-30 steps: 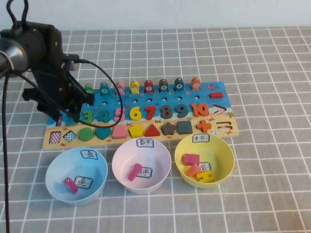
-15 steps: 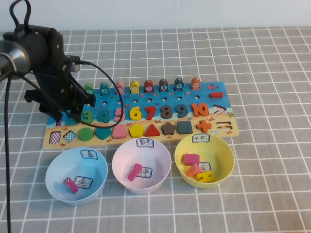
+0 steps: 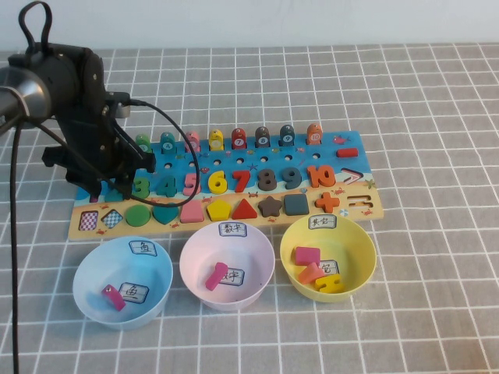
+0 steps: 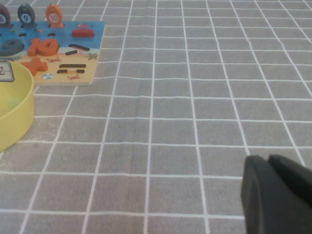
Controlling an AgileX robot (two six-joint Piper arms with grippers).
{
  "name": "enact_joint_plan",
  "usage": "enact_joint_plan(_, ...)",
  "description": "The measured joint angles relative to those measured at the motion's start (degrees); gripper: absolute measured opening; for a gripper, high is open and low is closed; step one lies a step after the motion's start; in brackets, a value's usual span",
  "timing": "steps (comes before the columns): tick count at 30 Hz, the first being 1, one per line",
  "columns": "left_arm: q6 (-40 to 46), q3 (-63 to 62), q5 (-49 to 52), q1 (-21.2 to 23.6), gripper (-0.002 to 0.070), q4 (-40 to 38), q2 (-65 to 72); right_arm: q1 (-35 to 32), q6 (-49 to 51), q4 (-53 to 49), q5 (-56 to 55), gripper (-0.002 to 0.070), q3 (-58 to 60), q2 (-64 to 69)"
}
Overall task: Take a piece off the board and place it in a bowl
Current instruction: Pick up the "number 2"
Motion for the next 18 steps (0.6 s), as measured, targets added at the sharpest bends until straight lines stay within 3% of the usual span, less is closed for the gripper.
enact_joint_plan(4,0.0,0.0,0.23,0.0,0.0334,0.0,0.0,0.0,0.0,0.0,0.0,-0.0018,0.0,0.0)
enact_joint_plan(10,0.0,0.0,0.97,0.0,0.0225,-0.12,0.8,0.0,0.0,0.0,0.0,-0.0018,0.0,0.0)
enact_joint_plan(18,0.0,0.0,1.09,0.0,0.022,-0.12,0.8,0.0,0.0,0.0,0.0,-0.0018,0.0,0.0)
